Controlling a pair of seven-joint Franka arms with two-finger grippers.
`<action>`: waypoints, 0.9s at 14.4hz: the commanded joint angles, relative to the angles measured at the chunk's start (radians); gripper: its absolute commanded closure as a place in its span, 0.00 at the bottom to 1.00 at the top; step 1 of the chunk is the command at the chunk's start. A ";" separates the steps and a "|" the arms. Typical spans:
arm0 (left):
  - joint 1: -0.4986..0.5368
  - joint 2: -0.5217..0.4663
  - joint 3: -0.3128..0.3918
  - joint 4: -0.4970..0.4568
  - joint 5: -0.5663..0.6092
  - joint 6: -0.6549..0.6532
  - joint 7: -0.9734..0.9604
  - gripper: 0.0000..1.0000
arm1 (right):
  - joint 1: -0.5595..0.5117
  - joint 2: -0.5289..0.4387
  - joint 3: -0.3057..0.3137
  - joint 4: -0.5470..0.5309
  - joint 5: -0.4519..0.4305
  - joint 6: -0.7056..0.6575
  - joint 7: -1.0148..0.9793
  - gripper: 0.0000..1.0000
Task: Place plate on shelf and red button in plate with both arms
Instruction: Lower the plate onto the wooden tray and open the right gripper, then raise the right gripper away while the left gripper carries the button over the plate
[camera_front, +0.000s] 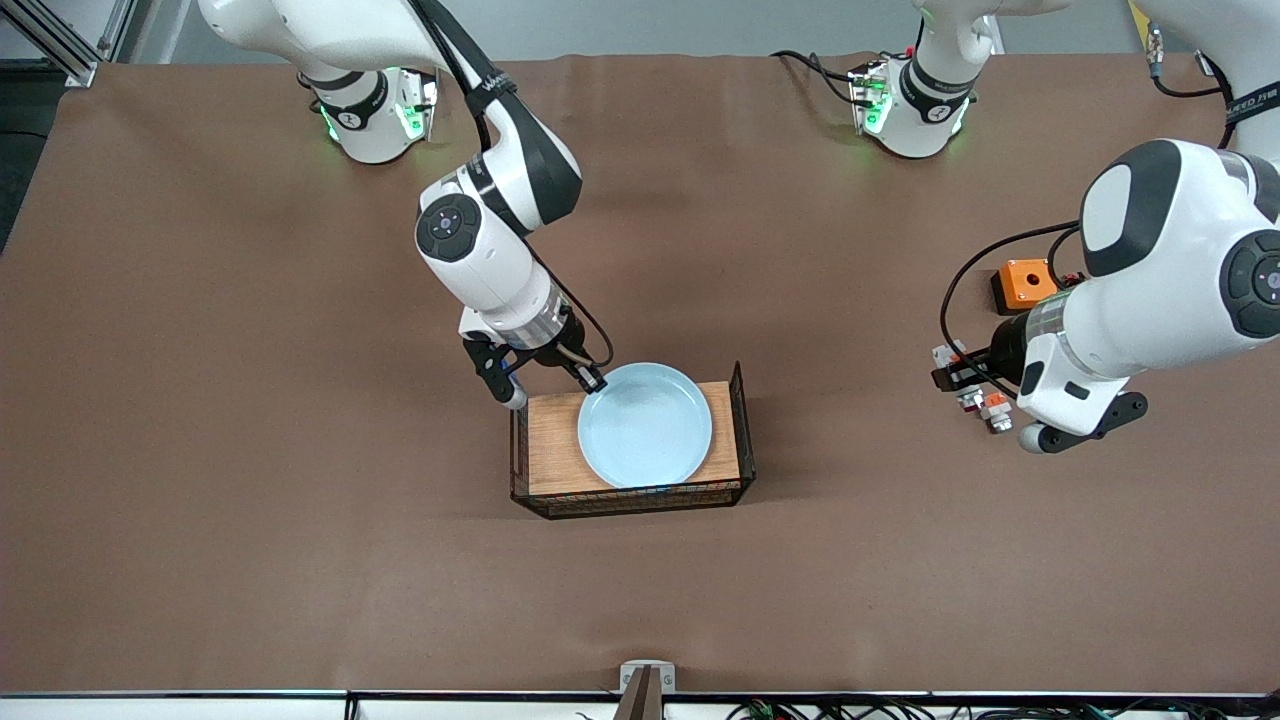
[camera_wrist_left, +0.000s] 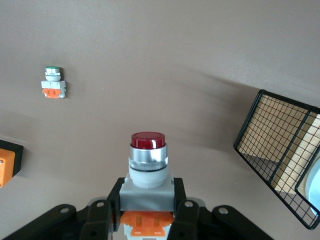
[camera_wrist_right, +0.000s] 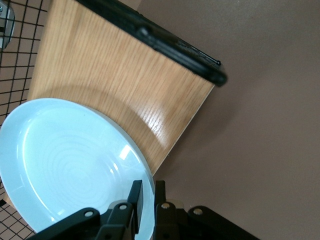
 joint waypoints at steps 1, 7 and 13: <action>0.003 0.004 -0.003 0.021 -0.020 -0.019 0.004 0.77 | -0.001 -0.003 -0.008 0.015 -0.010 -0.036 0.006 0.44; -0.019 0.000 -0.033 0.026 -0.018 -0.019 -0.085 0.76 | -0.012 -0.068 -0.017 0.182 -0.015 -0.413 0.035 0.00; -0.080 0.016 -0.109 0.075 -0.017 -0.017 -0.325 0.76 | -0.143 -0.120 -0.019 0.348 -0.016 -0.821 -0.104 0.00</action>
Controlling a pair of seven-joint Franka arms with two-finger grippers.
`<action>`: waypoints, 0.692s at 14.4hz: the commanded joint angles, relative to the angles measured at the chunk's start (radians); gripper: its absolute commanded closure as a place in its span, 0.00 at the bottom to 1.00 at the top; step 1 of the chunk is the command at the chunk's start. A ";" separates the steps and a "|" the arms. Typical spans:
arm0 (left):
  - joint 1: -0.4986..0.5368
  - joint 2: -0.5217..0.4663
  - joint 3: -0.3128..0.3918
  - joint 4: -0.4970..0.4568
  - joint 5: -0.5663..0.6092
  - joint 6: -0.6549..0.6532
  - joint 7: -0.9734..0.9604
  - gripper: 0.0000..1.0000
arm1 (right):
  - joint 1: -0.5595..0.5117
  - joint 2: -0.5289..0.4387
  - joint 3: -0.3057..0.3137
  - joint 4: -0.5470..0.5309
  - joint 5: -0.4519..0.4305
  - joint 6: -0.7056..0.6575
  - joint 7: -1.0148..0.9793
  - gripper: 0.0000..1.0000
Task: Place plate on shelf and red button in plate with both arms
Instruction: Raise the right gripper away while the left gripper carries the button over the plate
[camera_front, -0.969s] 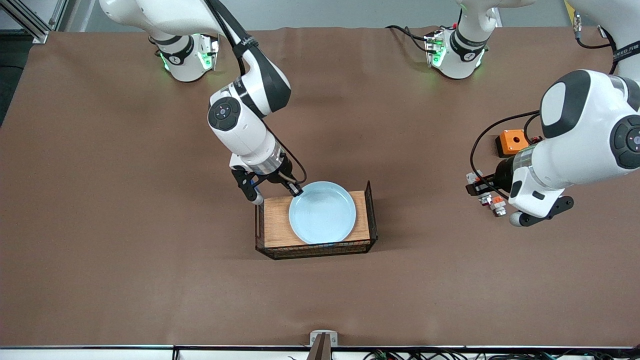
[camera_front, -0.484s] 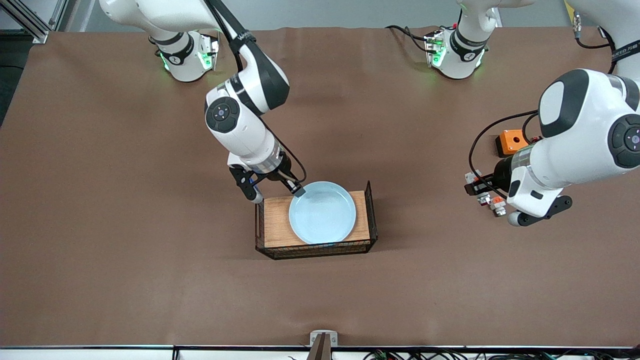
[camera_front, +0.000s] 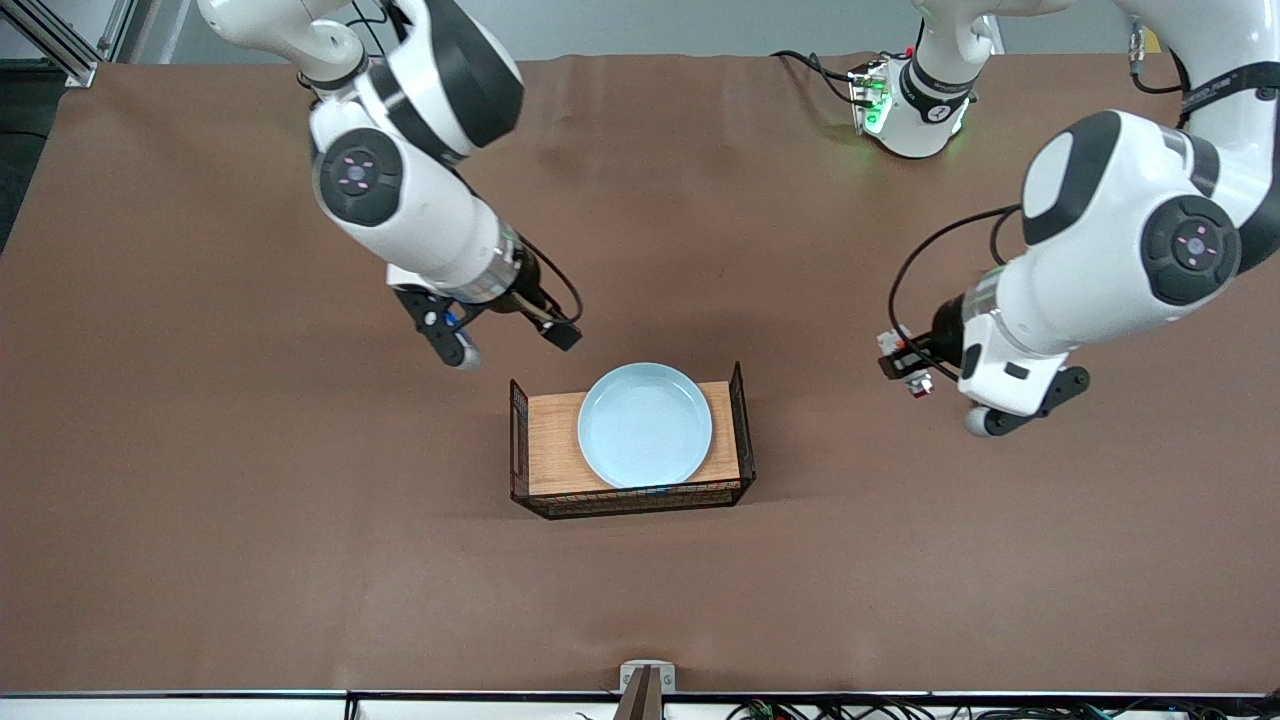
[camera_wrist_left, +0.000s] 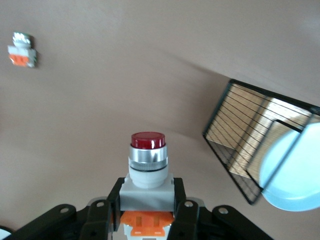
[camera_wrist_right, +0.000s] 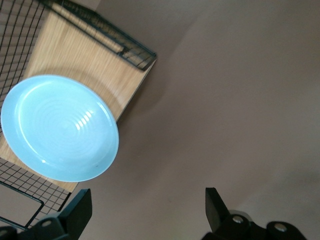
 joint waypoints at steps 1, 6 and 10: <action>-0.062 0.024 -0.002 0.046 -0.014 -0.013 -0.114 0.76 | -0.084 -0.037 0.009 0.026 -0.016 -0.139 -0.171 0.00; -0.208 0.110 0.006 0.114 -0.011 0.122 -0.455 0.76 | -0.219 -0.123 0.014 0.024 -0.192 -0.282 -0.647 0.00; -0.287 0.170 0.011 0.129 -0.006 0.272 -0.750 0.76 | -0.306 -0.169 0.013 0.012 -0.291 -0.294 -0.985 0.00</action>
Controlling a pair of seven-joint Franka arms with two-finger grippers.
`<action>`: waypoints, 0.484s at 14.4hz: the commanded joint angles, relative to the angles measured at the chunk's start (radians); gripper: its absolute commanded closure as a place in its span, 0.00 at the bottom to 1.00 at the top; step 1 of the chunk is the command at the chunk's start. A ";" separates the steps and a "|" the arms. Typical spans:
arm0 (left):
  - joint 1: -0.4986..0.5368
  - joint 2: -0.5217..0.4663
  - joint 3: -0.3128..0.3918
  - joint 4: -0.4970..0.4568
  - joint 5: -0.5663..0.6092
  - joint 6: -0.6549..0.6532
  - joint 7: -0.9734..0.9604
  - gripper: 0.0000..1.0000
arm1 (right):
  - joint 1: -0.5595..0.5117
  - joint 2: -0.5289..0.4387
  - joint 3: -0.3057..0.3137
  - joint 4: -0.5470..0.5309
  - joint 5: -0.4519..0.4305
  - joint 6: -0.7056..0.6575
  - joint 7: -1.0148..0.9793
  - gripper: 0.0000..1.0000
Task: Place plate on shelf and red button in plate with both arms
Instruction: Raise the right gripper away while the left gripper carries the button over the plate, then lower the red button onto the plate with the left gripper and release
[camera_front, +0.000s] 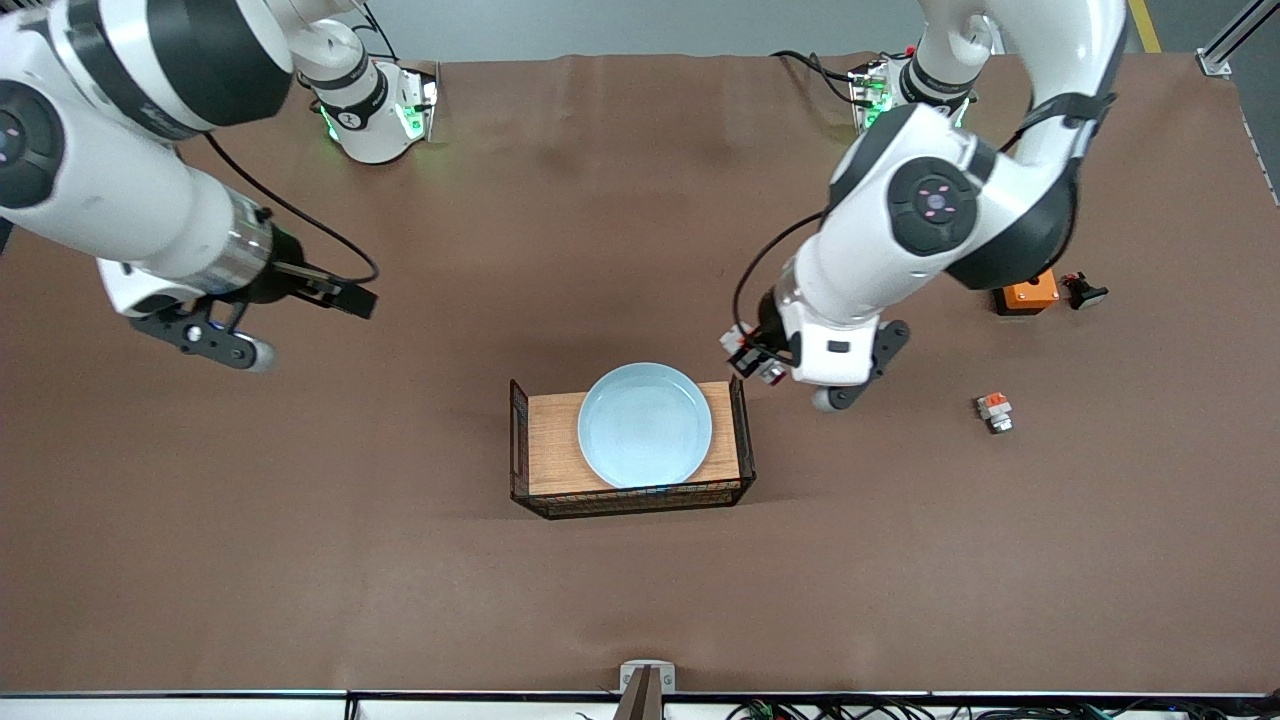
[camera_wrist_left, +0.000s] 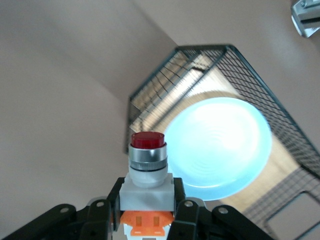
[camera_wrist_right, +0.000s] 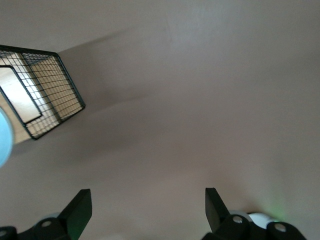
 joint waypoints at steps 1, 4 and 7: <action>-0.053 0.065 0.024 0.073 -0.006 0.055 -0.197 0.76 | -0.086 -0.046 0.018 -0.030 -0.048 -0.004 -0.243 0.00; -0.187 0.114 0.137 0.110 -0.006 0.138 -0.419 0.76 | -0.169 -0.085 0.019 -0.062 -0.063 0.010 -0.394 0.00; -0.321 0.152 0.261 0.110 -0.007 0.254 -0.610 0.76 | -0.179 -0.112 0.018 -0.068 -0.140 0.041 -0.489 0.00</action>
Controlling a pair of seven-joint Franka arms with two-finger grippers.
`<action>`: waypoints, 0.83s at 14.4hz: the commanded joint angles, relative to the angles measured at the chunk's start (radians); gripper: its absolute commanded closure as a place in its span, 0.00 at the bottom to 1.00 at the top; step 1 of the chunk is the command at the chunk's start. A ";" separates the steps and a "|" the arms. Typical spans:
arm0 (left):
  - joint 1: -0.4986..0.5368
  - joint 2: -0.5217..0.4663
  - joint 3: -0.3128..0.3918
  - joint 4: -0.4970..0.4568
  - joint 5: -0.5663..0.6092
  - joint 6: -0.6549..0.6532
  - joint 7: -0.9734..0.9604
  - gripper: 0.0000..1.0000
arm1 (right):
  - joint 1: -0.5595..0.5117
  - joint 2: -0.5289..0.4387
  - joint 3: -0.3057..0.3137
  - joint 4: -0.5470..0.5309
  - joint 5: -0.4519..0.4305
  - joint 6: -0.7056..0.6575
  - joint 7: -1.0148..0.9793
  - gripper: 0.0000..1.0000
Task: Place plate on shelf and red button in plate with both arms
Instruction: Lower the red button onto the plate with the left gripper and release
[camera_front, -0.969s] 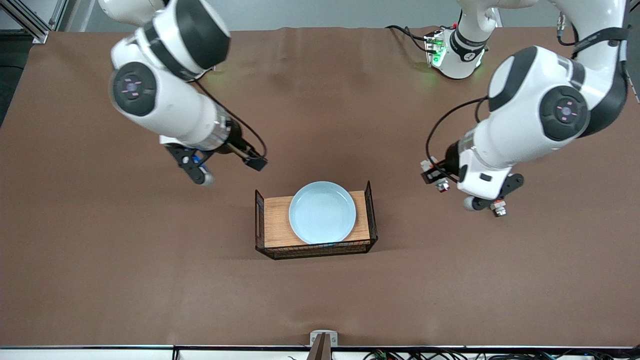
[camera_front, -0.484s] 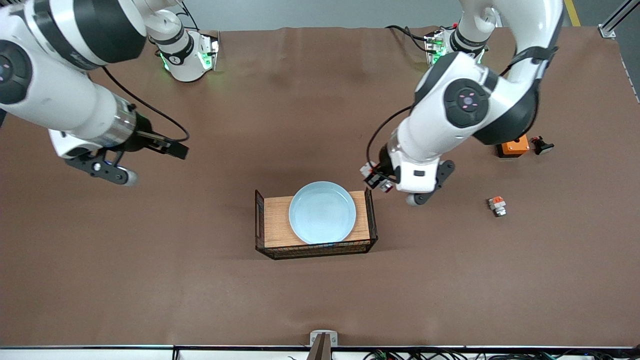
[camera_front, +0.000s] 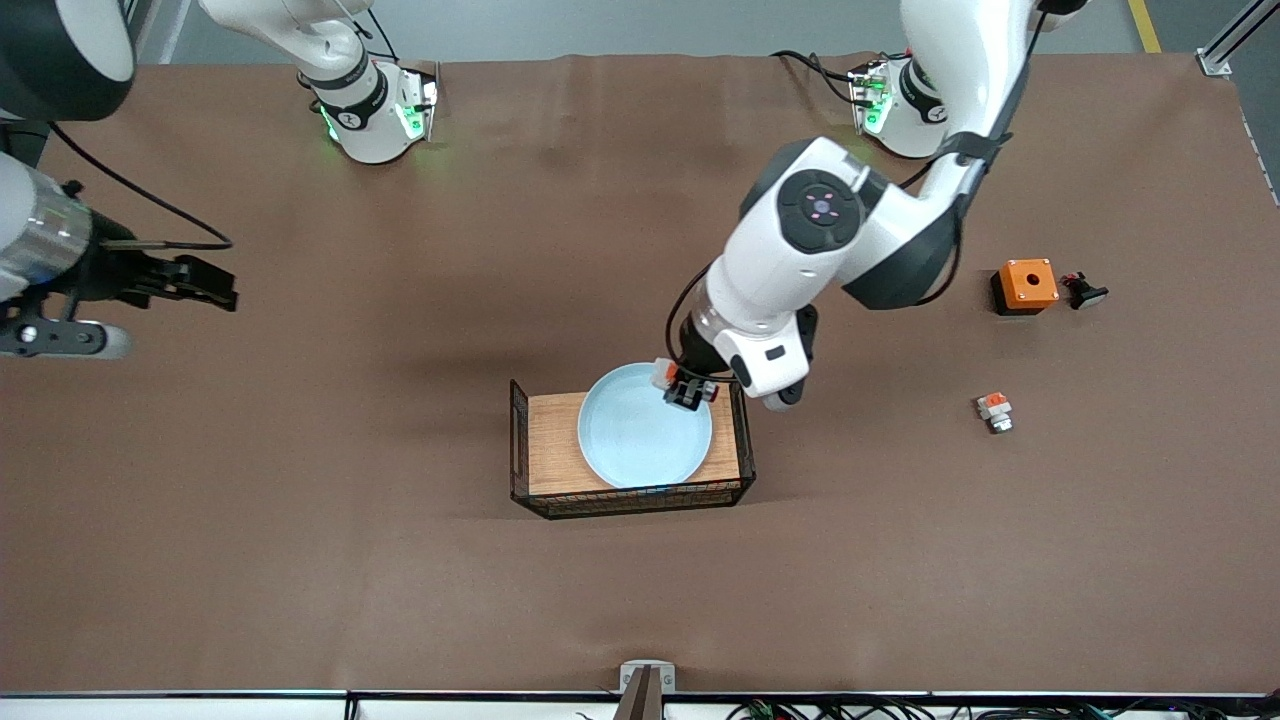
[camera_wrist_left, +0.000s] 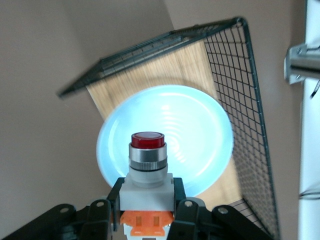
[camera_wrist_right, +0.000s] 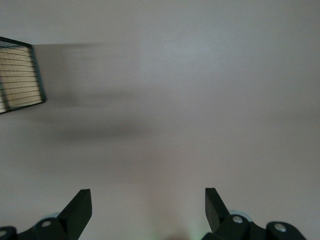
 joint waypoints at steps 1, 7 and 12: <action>-0.106 0.056 0.096 0.041 -0.007 0.070 -0.149 0.76 | -0.030 -0.063 0.021 -0.063 -0.048 0.052 -0.099 0.00; -0.117 0.118 0.118 0.041 -0.007 0.192 -0.154 0.75 | -0.147 -0.203 0.021 -0.234 -0.048 0.179 -0.230 0.00; -0.118 0.144 0.130 0.041 -0.007 0.252 -0.155 0.75 | -0.196 -0.300 0.021 -0.370 -0.048 0.272 -0.295 0.00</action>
